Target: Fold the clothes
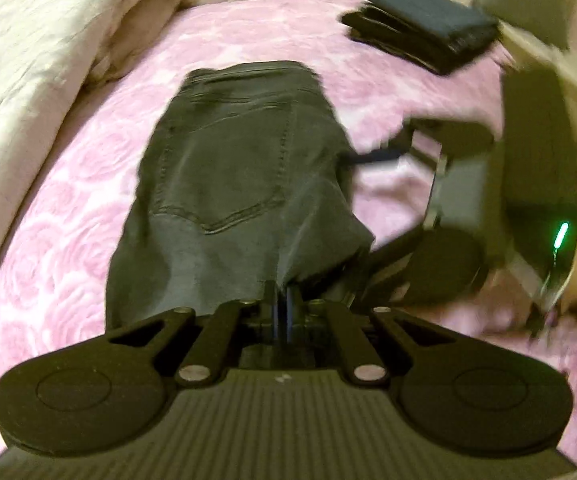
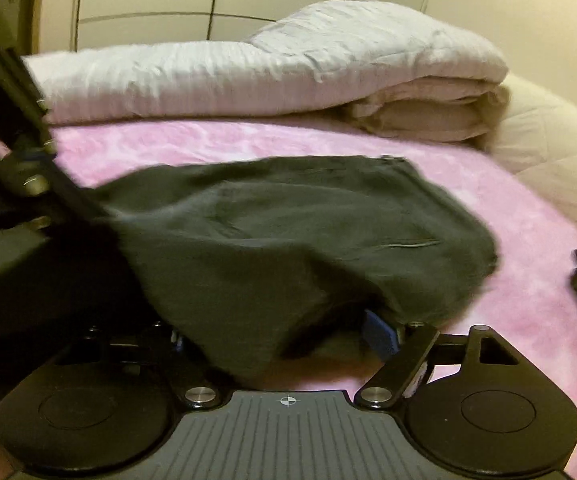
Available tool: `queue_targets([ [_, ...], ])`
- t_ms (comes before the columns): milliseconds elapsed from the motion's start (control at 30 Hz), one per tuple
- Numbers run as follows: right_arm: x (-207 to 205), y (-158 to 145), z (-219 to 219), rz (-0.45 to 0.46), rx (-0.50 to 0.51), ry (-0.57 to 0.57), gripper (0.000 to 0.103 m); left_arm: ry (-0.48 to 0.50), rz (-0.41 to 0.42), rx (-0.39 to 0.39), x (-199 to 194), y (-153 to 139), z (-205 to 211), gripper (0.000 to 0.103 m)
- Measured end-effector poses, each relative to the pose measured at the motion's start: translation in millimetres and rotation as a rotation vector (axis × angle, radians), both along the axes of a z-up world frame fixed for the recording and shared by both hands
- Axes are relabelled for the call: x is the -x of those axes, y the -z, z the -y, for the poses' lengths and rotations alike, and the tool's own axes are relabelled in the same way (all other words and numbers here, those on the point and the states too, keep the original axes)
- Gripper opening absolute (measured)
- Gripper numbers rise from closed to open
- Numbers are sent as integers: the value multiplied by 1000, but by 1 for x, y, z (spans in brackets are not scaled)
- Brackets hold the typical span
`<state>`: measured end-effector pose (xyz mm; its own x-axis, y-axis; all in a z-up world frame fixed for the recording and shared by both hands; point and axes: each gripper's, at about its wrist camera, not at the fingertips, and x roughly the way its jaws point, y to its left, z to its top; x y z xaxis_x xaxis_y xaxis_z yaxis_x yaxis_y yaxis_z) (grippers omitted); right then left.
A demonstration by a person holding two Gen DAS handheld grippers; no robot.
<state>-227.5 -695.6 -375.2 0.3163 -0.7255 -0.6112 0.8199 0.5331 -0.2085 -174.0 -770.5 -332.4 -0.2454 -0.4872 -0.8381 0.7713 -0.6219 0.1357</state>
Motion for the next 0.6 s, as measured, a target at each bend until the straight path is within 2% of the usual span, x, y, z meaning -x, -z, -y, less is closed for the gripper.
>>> queue_targets([
  [67, 17, -7, -14, -49, 51, 6, 77, 72, 52, 33, 15, 6, -15, 37],
  [133, 32, -6, -24, -96, 55, 37, 77, 156, 128, 80, 31, 19, -33, 36],
  [200, 39, -2, -24, -97, 8, 66, 77, 207, 195, 100, 43, 34, -45, 33],
  [300, 39, -1, -23, -96, -10, 62, 73, 220, 254, 128, 50, 47, -50, 31],
  [433, 46, -12, -27, -102, -46, 87, 72, 206, 219, 86, 46, 40, -49, 30],
  [533, 57, -15, -34, -70, -142, 156, 72, 198, 219, 47, 39, 37, -49, 30],
  [600, 64, -14, -38, -67, -191, 161, 72, 179, 216, 22, 32, 35, -49, 30],
])
